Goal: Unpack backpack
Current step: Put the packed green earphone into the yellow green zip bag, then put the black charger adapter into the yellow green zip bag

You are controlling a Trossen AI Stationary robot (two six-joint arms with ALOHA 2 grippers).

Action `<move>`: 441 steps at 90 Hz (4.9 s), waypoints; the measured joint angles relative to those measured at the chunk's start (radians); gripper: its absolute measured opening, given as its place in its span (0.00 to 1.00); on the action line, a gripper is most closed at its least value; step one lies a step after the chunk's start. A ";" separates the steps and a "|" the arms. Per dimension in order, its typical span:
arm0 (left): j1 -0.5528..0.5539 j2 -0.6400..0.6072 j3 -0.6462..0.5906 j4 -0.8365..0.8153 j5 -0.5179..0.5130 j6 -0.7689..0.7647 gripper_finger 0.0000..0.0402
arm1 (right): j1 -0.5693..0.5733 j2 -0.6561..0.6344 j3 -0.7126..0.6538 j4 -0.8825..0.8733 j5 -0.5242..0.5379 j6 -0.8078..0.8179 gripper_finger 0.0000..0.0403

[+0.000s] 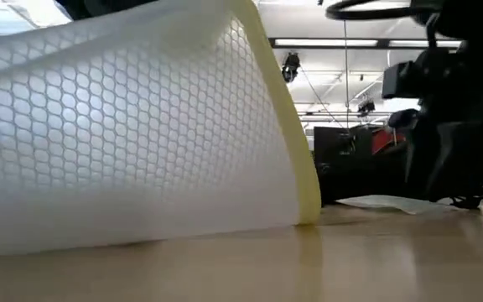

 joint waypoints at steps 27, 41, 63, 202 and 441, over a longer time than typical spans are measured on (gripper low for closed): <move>-0.026 -0.006 0.010 0.022 0.061 0.109 0.00 | -0.108 0.122 -0.019 0.218 -0.114 -0.063 0.57; -0.024 -0.011 0.010 -0.053 0.055 0.090 0.00 | -0.104 0.153 -0.012 0.243 -0.106 -0.056 0.27; -0.020 -0.033 0.010 -0.120 0.028 0.082 0.00 | -0.076 0.050 0.025 0.102 -0.158 -0.032 0.03; 0.019 -0.042 0.007 -0.101 -0.161 0.176 0.00 | -0.013 0.483 0.587 0.423 0.202 -0.314 0.66; 0.013 -0.035 0.001 -0.079 -0.211 0.004 0.00 | -0.117 0.429 0.381 0.504 0.237 -0.282 0.55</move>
